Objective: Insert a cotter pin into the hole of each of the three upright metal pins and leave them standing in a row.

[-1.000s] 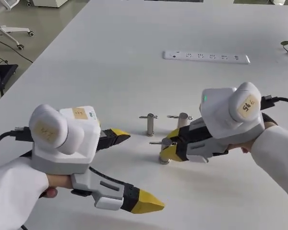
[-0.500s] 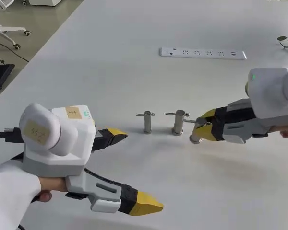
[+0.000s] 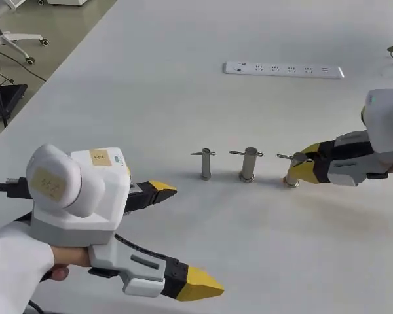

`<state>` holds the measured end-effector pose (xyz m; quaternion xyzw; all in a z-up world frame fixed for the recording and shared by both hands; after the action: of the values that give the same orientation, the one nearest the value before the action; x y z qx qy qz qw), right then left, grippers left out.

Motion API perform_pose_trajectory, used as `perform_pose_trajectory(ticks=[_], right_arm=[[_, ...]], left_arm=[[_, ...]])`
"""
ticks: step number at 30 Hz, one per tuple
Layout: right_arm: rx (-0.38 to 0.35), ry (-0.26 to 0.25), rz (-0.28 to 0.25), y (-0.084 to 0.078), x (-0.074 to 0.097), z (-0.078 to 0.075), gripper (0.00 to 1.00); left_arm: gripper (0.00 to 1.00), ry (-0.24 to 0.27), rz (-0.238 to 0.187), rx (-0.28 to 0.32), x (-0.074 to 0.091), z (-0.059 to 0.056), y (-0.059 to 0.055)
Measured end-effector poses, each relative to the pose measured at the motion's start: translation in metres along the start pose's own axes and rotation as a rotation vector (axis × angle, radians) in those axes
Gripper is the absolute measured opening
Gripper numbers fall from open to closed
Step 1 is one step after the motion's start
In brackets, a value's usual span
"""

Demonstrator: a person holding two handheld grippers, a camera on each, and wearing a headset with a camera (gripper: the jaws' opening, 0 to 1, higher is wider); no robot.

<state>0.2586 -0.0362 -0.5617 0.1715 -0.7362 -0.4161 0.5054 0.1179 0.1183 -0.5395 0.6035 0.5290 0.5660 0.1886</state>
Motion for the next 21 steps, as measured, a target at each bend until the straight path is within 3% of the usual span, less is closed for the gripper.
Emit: perform_pose_trajectory(ticks=[7, 13, 14, 16, 18, 20, 21], right_arm=[[-0.013, -0.003, -0.019, 0.002, 0.001, 0.005, 0.08], [-0.036, -0.024, -0.047, 0.004, 0.002, 0.010, 0.09], [-0.044, -0.040, -0.065, 0.008, 0.004, 0.010, 0.10], [-0.106, -0.078, -0.159, 0.026, 0.010, 0.005, 0.16], [-0.109, -0.109, -0.210, 0.041, 0.022, 0.004, 0.24], [-0.099, -0.117, -0.223, 0.049, 0.032, 0.008, 0.28], [-0.098, -0.127, -0.242, 0.049, 0.036, 0.001, 0.31]], left_arm=[[0.99, 0.028, -0.055, 0.000, 0.012, -0.001, 0.014], [0.99, 0.053, -0.076, -0.001, 0.024, 0.001, 0.021], [0.99, 0.057, -0.080, -0.003, 0.025, 0.001, 0.022], [0.99, 0.066, -0.089, -0.003, 0.030, 0.001, 0.025], [0.99, 0.082, -0.099, -0.011, 0.034, 0.003, 0.028], [0.99, 0.096, -0.119, -0.011, 0.038, 0.003, 0.033], [0.99, 0.101, -0.139, -0.011, 0.040, 0.002, 0.037]])
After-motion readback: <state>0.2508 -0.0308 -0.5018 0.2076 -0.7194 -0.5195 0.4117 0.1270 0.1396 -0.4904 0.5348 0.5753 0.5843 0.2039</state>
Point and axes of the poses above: the centre of the closed fingertips' face, and the gripper's own axes: x roughly backward along the fingers, z roughly to its left, y roughly out of its top, the point moved 2 cm from there along x, roughly backward along the fingers, and after that the axes turned 11 degrees about -y, right-handed, at the moved point
